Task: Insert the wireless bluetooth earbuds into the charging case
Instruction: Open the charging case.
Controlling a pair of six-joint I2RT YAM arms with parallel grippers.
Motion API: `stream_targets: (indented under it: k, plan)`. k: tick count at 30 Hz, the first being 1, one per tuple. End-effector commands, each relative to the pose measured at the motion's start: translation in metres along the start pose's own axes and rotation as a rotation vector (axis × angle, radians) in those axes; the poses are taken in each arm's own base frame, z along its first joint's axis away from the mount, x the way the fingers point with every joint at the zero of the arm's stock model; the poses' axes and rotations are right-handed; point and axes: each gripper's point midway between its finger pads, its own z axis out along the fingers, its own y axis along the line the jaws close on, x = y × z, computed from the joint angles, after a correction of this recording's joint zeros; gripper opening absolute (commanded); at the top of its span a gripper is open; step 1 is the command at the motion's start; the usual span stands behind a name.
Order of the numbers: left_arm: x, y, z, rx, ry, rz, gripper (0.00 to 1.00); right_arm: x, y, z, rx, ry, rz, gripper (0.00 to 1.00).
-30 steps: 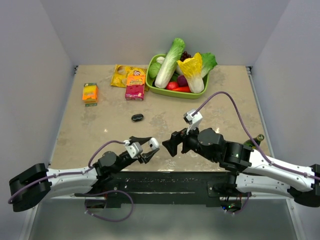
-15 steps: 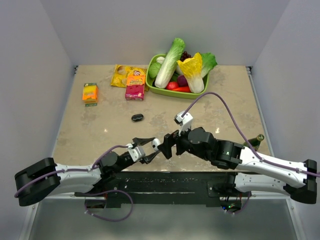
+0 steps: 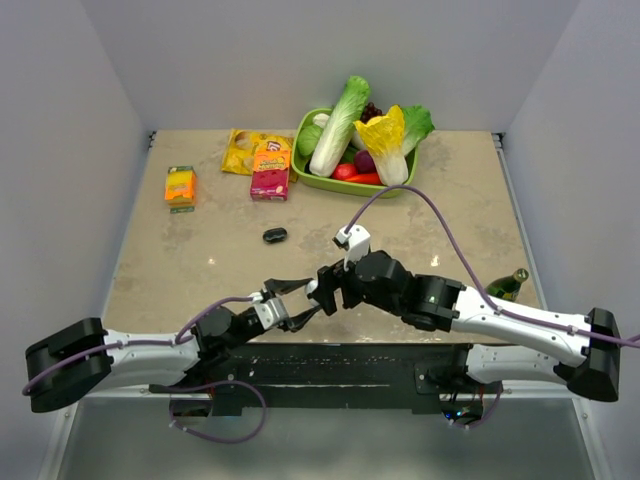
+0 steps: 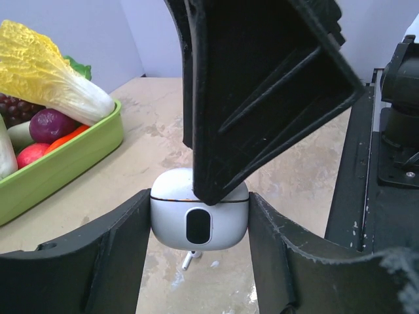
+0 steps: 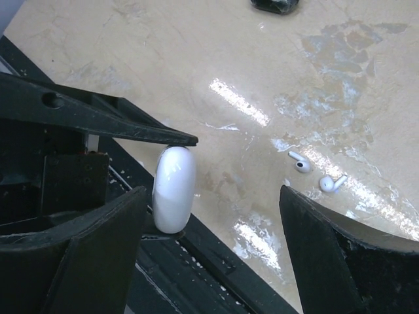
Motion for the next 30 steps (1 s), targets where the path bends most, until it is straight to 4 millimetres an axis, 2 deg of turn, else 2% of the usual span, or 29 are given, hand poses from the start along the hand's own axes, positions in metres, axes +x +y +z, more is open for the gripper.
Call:
stream_targets:
  k: [1,12,20,26,30]
  plan:
    - [-0.025,0.001,0.001,0.001,-0.092,0.022,0.00,-0.012,-0.001,0.001,-0.001,-0.045,0.041,0.84]
    - [-0.026,0.007,-0.002,-0.037,-0.092,0.025,0.00,-0.007,-0.027,0.001,0.048,-0.043,0.082,0.81]
    - [-0.025,0.009,-0.002,-0.055,-0.087,0.027,0.00,-0.013,-0.033,-0.006,0.057,-0.071,0.104,0.80]
    - [-0.022,0.011,-0.002,-0.066,-0.076,0.027,0.00,-0.037,-0.017,-0.023,-0.052,-0.181,0.135,0.77]
    - [-0.025,0.012,-0.001,-0.070,-0.086,0.029,0.00,-0.038,-0.004,-0.021,-0.122,-0.179,0.128,0.75]
